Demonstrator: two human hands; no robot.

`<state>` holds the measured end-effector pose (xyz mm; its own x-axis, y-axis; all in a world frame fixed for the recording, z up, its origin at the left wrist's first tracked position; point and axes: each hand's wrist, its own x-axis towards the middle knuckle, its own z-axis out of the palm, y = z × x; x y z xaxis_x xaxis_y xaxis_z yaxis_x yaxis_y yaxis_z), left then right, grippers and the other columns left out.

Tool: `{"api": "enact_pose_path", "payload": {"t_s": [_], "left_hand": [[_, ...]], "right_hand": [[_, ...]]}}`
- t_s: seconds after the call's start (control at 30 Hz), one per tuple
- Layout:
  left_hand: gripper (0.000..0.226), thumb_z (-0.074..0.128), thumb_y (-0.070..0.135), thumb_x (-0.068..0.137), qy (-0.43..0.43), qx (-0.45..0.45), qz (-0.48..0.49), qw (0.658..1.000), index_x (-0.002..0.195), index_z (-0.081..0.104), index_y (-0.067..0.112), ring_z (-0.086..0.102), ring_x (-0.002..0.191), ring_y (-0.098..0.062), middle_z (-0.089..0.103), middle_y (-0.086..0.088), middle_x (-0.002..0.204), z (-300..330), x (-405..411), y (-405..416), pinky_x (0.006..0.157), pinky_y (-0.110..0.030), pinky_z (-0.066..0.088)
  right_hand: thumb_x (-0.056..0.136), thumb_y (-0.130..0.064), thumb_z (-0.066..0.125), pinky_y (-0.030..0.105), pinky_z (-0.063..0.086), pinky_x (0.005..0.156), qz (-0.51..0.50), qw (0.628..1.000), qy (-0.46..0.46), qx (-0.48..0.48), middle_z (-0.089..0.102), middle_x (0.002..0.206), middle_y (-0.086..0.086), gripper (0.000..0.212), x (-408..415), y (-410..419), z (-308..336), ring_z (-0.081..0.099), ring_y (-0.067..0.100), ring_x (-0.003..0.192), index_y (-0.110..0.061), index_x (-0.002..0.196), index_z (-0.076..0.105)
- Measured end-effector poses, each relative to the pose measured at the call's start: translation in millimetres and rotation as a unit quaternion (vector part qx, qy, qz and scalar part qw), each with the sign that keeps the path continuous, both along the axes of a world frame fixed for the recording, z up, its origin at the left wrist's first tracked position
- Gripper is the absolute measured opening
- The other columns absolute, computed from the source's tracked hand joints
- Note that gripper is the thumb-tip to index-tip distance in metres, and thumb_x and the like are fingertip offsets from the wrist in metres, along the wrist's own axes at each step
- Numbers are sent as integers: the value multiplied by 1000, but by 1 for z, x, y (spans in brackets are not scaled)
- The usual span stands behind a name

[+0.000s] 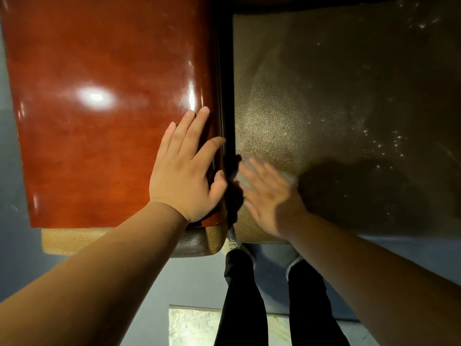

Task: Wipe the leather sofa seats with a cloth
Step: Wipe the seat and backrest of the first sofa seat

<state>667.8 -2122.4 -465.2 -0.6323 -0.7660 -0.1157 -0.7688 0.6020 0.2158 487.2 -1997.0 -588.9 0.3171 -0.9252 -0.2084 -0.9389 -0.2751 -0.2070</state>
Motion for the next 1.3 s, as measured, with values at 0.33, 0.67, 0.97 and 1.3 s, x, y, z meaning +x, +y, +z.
{"api": "enact_pose_path", "payload": {"t_s": [0.33, 0.67, 0.97, 1.3], "left_hand": [[58, 61, 37, 85, 2, 0, 0, 1000, 139, 63, 16, 18, 160, -37, 23, -15, 172, 0, 1, 1, 131, -51, 10], [57, 61, 32, 83, 7, 2, -1, 1000, 138, 64, 16, 19, 159, -37, 24, -16, 172, 0, 1, 1, 129, -54, 16], [58, 61, 33, 83, -1, 5, 0, 1000, 139, 63, 17, 16, 161, -35, 23, -14, 172, 1, 1, 0, 130, -52, 13], [58, 57, 34, 85, -16, 3, -3, 1000, 140, 62, 17, 16, 160, -35, 21, -14, 173, 3, -1, 0, 130, -51, 12]], "right_hand": [[108, -43, 35, 53, 31, 122, 8, 997, 7, -73, 34, 165, 17, 58, -32, -51, -11, 24, 36, 156, -12, 157, 39], [92, -56, 56, 46, 3, 129, 20, 995, -66, 72, 4, 174, 13, 62, 11, 53, 11, -1, 34, 160, -31, 149, 52], [95, -60, 55, 51, 9, 128, -176, 984, 33, 23, 7, 173, 13, 87, -60, -5, 8, 5, 36, 160, -26, 164, 15], [86, -65, 64, 45, 6, 128, 27, 998, -47, 25, 14, 173, 9, 76, -14, 45, 8, 8, 32, 160, -36, 154, 46]]}}
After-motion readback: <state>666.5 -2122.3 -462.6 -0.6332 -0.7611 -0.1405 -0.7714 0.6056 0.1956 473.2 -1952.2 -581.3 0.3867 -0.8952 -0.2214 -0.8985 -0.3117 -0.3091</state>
